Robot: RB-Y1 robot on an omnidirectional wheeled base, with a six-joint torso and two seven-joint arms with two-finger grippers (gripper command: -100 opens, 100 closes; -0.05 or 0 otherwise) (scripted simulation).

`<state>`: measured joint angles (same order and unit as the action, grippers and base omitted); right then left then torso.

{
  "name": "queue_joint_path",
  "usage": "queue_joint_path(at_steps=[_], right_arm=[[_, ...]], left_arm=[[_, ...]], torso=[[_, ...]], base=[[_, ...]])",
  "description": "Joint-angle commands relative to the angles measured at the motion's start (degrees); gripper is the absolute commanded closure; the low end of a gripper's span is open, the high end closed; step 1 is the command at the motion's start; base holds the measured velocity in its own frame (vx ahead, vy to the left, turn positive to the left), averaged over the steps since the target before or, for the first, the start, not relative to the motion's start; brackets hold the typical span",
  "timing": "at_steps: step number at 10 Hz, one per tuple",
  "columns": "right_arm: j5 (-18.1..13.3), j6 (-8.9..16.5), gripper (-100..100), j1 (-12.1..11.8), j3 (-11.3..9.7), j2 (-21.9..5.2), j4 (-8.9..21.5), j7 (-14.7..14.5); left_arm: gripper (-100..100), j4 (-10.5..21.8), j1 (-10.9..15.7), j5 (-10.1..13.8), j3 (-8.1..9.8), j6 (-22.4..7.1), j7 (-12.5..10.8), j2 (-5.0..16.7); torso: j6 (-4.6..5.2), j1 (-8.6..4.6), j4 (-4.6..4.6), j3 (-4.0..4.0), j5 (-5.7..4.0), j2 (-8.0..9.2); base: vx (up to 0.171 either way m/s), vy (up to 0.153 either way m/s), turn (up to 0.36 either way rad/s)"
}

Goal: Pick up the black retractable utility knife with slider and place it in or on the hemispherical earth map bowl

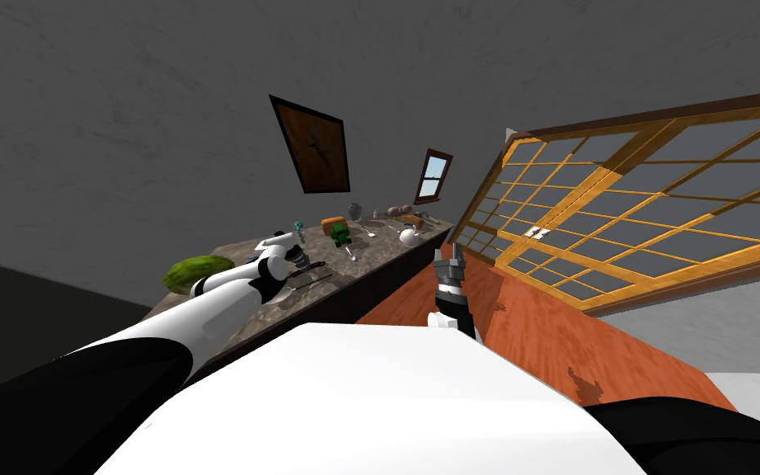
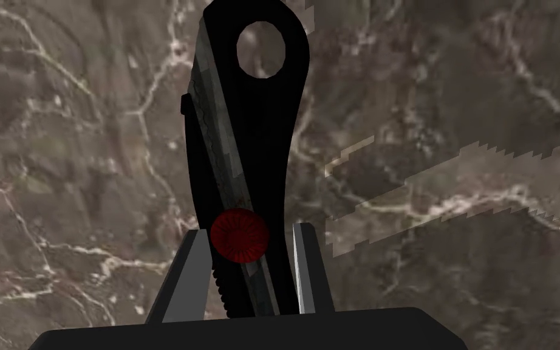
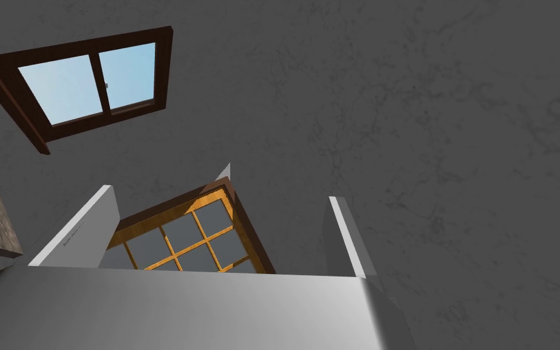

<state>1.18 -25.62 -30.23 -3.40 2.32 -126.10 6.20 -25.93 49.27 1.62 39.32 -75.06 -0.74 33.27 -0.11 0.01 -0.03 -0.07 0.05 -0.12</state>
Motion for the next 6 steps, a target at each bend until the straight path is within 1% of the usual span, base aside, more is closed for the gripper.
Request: queue_joint_path(at_steps=[1,2,3,4,5,6], right_arm=[[0.00,0.00,0,0.00,0.00,0.00,0.00,0.00],[0.00,0.00,0,0.00,0.00,0.00,0.00,0.00],[0.00,0.00,0,0.00,0.00,0.00,0.00,0.00],[0.00,0.00,0,0.00,0.00,0.00,0.00,0.00],[0.00,0.00,0,-0.01,0.00,0.00,0.00,0.00],[0.00,0.00,0,0.00,0.00,0.00,0.00,0.00]], left_arm=[[100,0.00,0.00,0.00,0.00,0.00,0.00,0.00],[100,0.00,0.00,0.00,0.00,0.00,-0.01,0.00],[0,0.00,-0.01,0.00,0.00,0.00,-0.02,0.01],[100,-1.55,0.82,-0.56,-0.18,-1.87,-0.27,-0.70],[100,-1.84,1.36,-0.84,-0.30,-2.55,-0.36,-0.88],[100,-1.08,1.37,-0.71,-0.30,-2.04,-0.37,-0.59]], torso=[[0.00,0.00,0.00,0.00,0.00,0.00],[0.01,0.01,0.00,0.00,0.00,0.00],[0.01,0.01,0.00,0.00,0.00,0.00],[0.01,0.01,0.00,0.00,0.01,0.00],[-0.04,0.01,0.03,0.03,-0.02,0.04],[-0.02,0.01,0.03,0.04,-0.01,0.05]], base=[[0.000,0.000,0.000],[0.000,0.000,0.000],[0.000,0.000,0.000],[-0.006,0.003,0.122],[-0.006,0.003,0.112],[-0.002,0.001,0.014]])
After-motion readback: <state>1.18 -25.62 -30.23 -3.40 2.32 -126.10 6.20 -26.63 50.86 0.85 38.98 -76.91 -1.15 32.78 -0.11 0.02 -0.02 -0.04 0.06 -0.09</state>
